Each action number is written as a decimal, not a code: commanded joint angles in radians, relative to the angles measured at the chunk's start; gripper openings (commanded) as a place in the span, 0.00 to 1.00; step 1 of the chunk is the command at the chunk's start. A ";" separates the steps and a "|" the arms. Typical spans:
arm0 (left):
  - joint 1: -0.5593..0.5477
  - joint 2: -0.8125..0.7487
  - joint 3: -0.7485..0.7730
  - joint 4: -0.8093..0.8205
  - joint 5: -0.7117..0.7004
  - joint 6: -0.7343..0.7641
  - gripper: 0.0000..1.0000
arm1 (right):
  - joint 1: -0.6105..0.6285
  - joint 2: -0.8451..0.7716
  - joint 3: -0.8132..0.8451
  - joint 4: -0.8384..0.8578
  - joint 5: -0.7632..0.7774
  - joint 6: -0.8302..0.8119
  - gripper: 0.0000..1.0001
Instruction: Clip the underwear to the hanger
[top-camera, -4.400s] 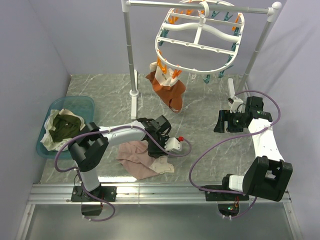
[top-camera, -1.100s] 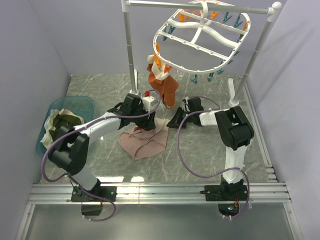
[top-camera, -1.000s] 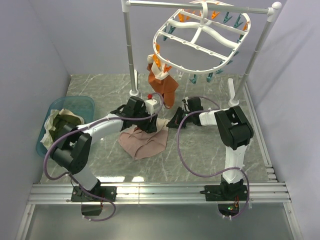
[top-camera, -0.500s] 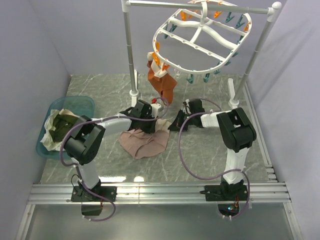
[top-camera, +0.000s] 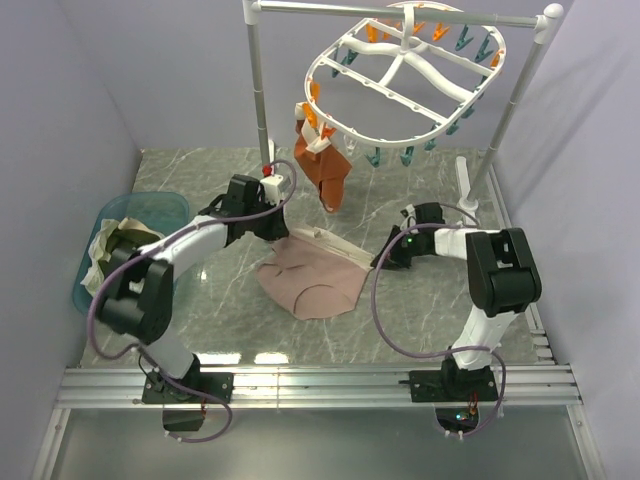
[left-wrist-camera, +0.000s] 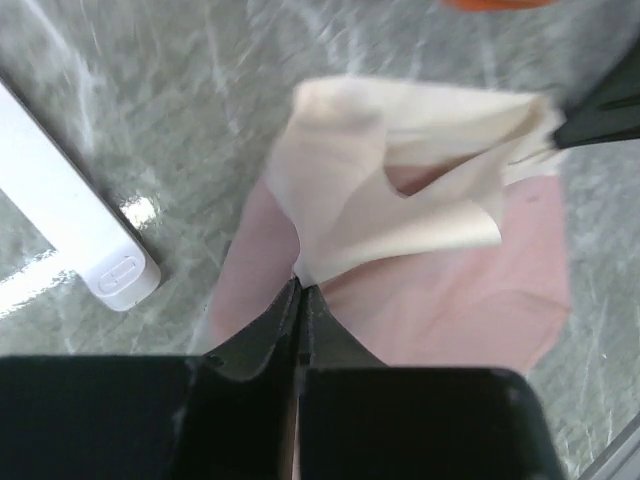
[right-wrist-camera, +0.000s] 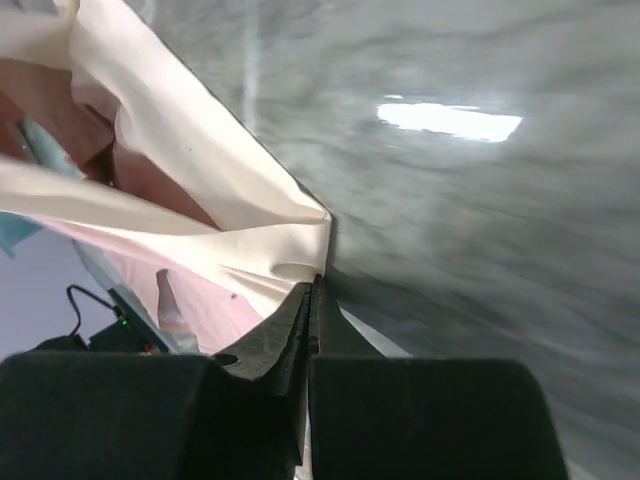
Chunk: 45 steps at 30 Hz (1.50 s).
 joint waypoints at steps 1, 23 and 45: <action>0.047 0.117 0.073 0.015 0.035 -0.016 0.08 | -0.069 -0.048 0.000 -0.112 0.087 -0.129 0.00; -0.067 0.030 -0.135 -0.192 0.076 0.444 0.38 | -0.098 -0.050 0.131 -0.260 0.157 -0.228 0.00; 0.004 -0.044 -0.015 -0.466 0.340 0.517 0.37 | -0.002 0.004 0.200 -0.325 0.061 -0.304 0.00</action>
